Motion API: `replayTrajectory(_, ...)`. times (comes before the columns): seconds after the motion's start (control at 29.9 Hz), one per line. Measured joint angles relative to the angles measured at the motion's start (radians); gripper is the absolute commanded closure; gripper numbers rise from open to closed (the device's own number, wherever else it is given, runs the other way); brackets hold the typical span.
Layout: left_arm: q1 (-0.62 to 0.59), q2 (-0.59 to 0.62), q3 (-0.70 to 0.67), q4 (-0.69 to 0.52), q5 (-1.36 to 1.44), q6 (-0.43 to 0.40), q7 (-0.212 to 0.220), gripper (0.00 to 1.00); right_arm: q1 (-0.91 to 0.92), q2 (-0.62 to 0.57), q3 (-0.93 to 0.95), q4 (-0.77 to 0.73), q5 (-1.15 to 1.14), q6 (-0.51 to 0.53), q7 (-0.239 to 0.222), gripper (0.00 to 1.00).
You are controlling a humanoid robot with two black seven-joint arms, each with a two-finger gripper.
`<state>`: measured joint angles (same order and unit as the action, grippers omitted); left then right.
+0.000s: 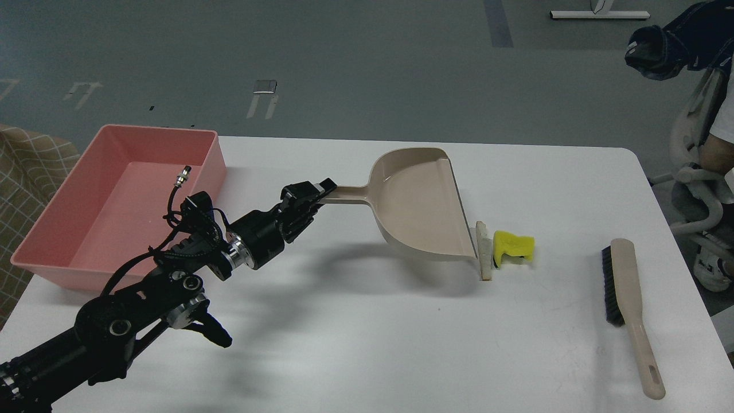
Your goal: Sweep and dump garbage into bin
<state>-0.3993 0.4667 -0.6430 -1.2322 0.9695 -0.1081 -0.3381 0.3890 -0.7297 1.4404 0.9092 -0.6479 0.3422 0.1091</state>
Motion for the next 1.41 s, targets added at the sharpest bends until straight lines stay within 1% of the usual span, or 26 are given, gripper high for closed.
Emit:
replayTrajectory(0.1,-0.001,0.045,0.000,-0.026,0.000,-0.011,-0.007,0.83,-0.010,-0.079,-0.076,0.017,-0.036,0.000,0.007,0.00)
replayTrajectory(0.2,0.000,0.079,0.000,-0.041,0.000,-0.032,-0.014,0.83,-0.039,-0.141,-0.130,0.066,-0.123,0.000,0.014,0.00)
replayTrajectory(0.33,0.015,0.086,0.002,-0.045,0.003,-0.048,-0.030,0.83,-0.140,-0.218,-0.146,0.182,-0.357,0.000,0.026,0.00)
replayTrajectory(0.47,0.022,0.087,0.023,-0.046,0.015,-0.050,-0.050,0.83,-0.187,-0.284,-0.150,0.240,-0.541,-0.001,0.032,0.00)
replayTrajectory(0.57,0.024,0.088,0.046,-0.046,0.019,-0.051,-0.073,0.83,-0.225,-0.342,-0.189,0.301,-0.598,0.014,0.050,0.01)
replayTrajectory(0.67,0.026,0.083,0.051,-0.046,0.020,-0.050,-0.078,0.83,-0.259,-0.371,-0.243,0.385,-0.611,0.021,0.048,0.06)
replayTrajectory(0.7,0.026,0.081,0.051,-0.046,0.020,-0.049,-0.079,0.83,-0.266,-0.371,-0.261,0.416,-0.612,0.020,0.033,0.06)
replayTrajectory(0.74,0.027,0.079,0.052,-0.046,0.020,-0.049,-0.079,0.83,-0.276,-0.371,-0.280,0.452,-0.613,0.016,0.009,0.06)
replayTrajectory(0.8,0.028,0.077,0.051,-0.046,0.020,-0.046,-0.079,0.83,-0.303,-0.366,-0.307,0.520,-0.614,-0.015,-0.066,0.06)
replayTrajectory(0.87,0.028,0.077,0.051,-0.046,0.020,-0.046,-0.080,0.83,-0.341,-0.356,-0.320,0.580,-0.614,-0.068,-0.145,0.07)
replayTrajectory(0.9,0.028,0.077,0.051,-0.046,0.020,-0.045,-0.081,0.83,-0.367,-0.350,-0.323,0.611,-0.613,-0.102,-0.182,0.10)
replayTrajectory(0.97,0.028,0.081,0.051,-0.046,0.020,-0.045,-0.083,0.83,-0.413,-0.341,-0.325,0.660,-0.612,-0.151,-0.228,0.11)
replayTrajectory(1.0,0.028,0.084,0.051,-0.046,0.020,-0.045,-0.086,0.83,-0.438,-0.339,-0.325,0.684,-0.612,-0.169,-0.242,0.11)
replayTrajectory(1.07,0.032,0.086,0.053,-0.046,0.020,-0.045,-0.090,0.83,-0.473,-0.338,-0.325,0.716,-0.612,-0.186,-0.254,0.12)
replayTrajectory(1.24,0.060,0.084,0.059,-0.045,0.023,-0.045,-0.092,0.83,-0.525,-0.343,-0.323,0.763,-0.614,-0.195,-0.265,0.12)
replayTrajectory(1.41,0.063,0.077,0.074,-0.039,0.025,-0.041,-0.092,0.83,-0.557,-0.348,-0.322,0.805,-0.614,-0.194,-0.269,0.12)
